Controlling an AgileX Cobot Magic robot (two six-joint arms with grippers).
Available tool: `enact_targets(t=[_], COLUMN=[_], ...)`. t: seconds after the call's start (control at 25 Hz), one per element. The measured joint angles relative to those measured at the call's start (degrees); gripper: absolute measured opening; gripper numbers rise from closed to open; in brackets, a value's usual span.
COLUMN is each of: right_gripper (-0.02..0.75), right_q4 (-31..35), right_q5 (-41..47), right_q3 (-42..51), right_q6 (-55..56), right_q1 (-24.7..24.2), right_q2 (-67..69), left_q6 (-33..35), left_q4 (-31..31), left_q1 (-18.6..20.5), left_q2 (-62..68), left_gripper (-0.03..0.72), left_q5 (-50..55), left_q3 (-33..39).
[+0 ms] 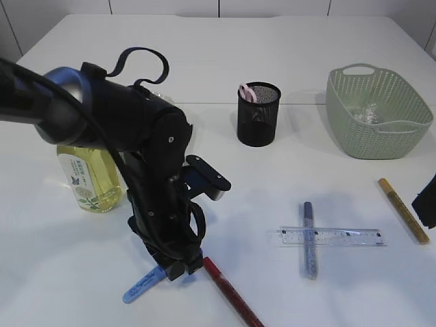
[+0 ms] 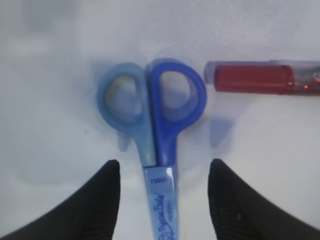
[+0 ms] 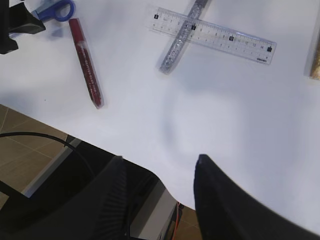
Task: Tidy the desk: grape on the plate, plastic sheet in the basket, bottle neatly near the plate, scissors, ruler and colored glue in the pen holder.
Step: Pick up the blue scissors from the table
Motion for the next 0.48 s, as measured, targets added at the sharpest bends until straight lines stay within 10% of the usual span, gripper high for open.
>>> enact_targets(t=[0.48], right_gripper=[0.365], right_q4=[0.0], right_q5=[0.0], right_q3=[0.0], right_q6=[0.0], right_q1=[0.0], right_q2=[0.0], left_q6=[-1.2], left_q4=[-1.0], left_q1=[0.0], left_q2=[0.7], left_gripper=[0.406], left_q5=[-1.2], left_q3=[0.0])
